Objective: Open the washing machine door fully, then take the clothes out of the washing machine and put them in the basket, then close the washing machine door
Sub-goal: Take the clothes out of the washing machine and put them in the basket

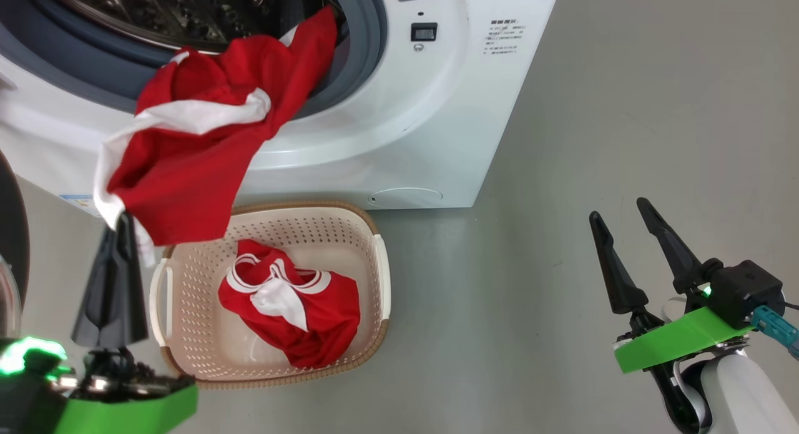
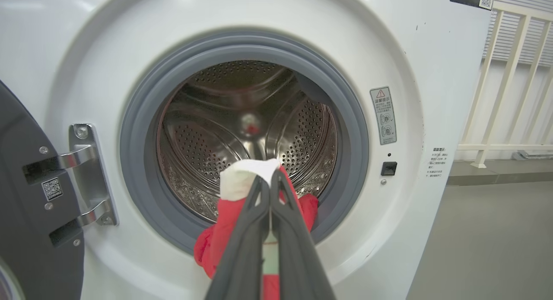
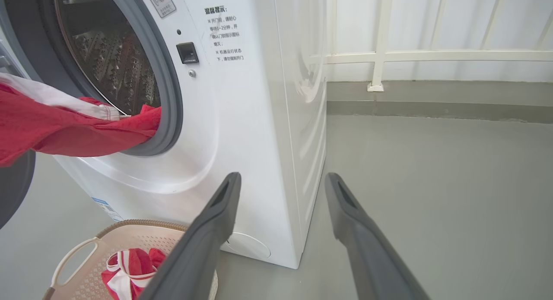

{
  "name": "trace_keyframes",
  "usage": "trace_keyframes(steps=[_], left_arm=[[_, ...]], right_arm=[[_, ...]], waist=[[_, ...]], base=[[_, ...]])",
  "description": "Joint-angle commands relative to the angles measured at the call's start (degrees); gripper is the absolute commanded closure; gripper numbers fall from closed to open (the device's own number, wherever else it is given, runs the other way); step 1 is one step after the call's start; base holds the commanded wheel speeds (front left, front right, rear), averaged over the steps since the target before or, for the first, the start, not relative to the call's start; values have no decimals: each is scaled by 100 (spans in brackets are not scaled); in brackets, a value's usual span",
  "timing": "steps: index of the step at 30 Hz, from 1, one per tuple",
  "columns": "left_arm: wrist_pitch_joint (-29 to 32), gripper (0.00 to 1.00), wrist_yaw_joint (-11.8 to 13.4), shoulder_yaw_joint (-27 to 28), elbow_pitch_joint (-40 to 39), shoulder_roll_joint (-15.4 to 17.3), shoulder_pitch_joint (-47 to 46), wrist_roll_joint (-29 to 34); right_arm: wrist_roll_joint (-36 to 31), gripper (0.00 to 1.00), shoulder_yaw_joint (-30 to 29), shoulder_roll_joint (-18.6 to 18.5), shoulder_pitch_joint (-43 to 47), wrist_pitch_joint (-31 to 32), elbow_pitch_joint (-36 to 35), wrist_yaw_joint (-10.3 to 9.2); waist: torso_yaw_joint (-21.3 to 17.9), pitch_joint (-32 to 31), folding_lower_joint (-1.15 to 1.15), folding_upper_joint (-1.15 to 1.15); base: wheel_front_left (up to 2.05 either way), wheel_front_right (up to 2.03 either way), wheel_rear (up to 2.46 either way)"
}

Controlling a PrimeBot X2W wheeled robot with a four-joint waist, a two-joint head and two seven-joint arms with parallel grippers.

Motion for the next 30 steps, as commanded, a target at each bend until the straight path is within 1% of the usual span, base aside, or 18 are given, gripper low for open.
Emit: trace_keyframes(steps=[1,4,7,13,24,25,30], left_arm=[[-47,100,-17,174,-137,51,46,10],[-47,100,-17,59,147,-9,70,-102],[-47,100,-17,-81,629,-50,-54,-284],[-47,100,-17,-386,2025,-1,-564,-595],[-47,100,-17,-830,4695,194,-1881,-762],[-47,100,-17,-830,4695,194,-1881,-762],[-47,100,-17,-1064,5724,223,-2454,-842]], right_arm=[[-39,0,105,-51,87,-68,-157,9],[-39,0,117,-48,58,-68,-168,9],[-41,0,144,-42,1,-68,-177,9],[-30,0,167,-24,-121,-68,-198,9],[-45,0,162,72,-344,-68,-252,9],[-45,0,162,72,-344,-68,-252,9],[-57,0,196,115,-456,-68,-278,9]], waist=[[-2,23,0,0],[-17,91,0,0],[-51,175,0,0],[-147,389,0,0],[-379,907,0,0],[-379,907,0,0],[-497,1113,0,0]], base=[[0,0,0],[0,0,0],[0,0,0],[0,0,0],[0,0,0],[0,0,0],[0,0,0]])
